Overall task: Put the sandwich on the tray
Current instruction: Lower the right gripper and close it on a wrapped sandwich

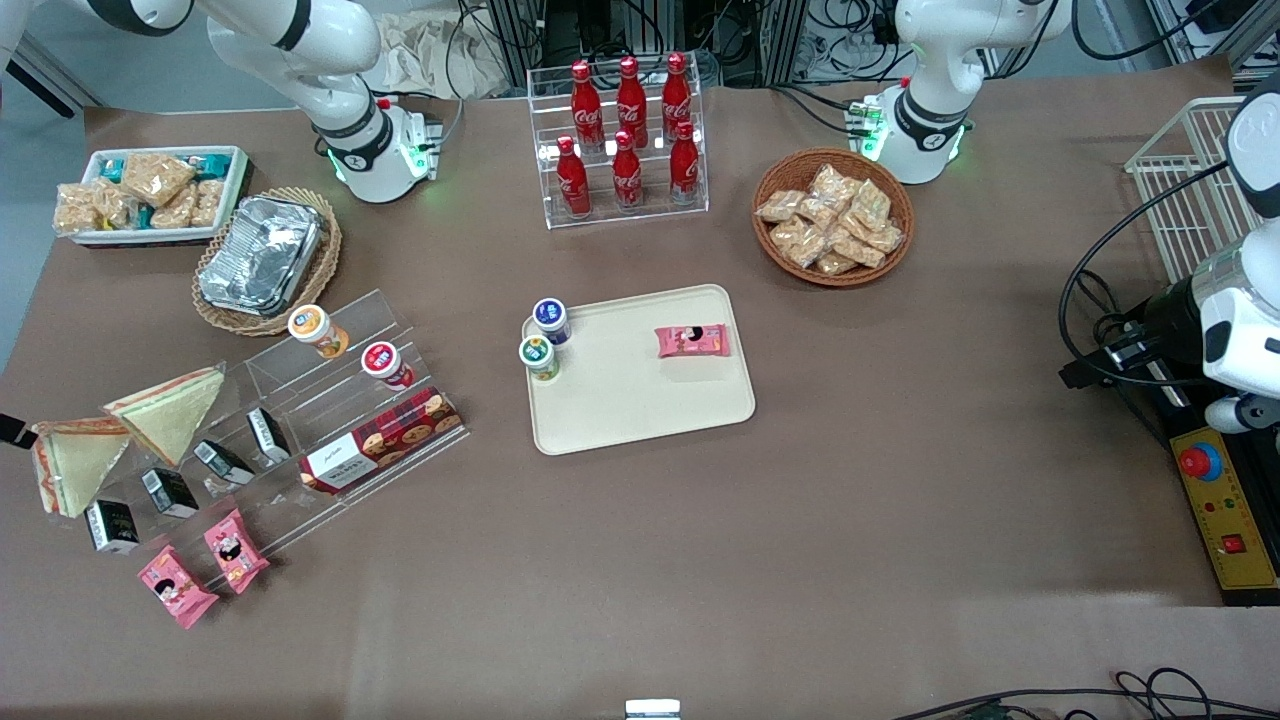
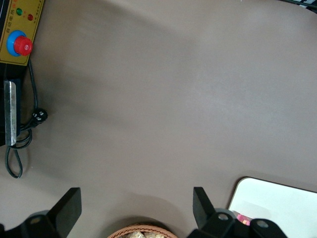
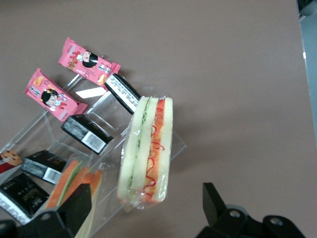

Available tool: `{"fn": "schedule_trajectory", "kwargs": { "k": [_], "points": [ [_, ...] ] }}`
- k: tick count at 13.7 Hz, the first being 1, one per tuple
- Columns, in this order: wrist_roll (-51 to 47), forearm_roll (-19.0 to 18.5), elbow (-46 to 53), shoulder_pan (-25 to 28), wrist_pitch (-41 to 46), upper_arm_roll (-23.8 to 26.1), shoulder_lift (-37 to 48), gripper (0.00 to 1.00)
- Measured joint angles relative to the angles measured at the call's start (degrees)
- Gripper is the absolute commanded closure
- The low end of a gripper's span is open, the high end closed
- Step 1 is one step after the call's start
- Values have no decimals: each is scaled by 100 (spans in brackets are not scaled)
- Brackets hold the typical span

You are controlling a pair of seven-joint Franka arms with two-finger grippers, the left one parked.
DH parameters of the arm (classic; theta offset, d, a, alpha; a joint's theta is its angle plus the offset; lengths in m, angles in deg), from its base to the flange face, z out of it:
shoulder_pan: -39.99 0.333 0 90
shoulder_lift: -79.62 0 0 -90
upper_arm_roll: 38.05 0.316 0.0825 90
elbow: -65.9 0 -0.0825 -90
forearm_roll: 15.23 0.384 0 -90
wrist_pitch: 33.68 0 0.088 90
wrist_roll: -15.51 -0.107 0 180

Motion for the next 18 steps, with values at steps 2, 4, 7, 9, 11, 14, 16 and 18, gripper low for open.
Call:
{"fn": "schedule_trajectory", "kwargs": {
  "k": [2,4,7,9,11,14,16,18],
  "points": [
    [58,1,-137,4,-210,16,-20,0],
    [92,2,-288,32,-388,26,-32,0],
    [102,2,-378,52,-488,44,-100,0],
    [160,21,-405,51,-576,50,-187,0],
    [439,280,-414,36,-655,45,-332,3],
    [625,490,-417,-9,-853,39,-552,56],
    [649,501,-417,-14,-909,33,-614,95],
    [656,501,-411,-13,-909,32,-614,100]
  ]
}}
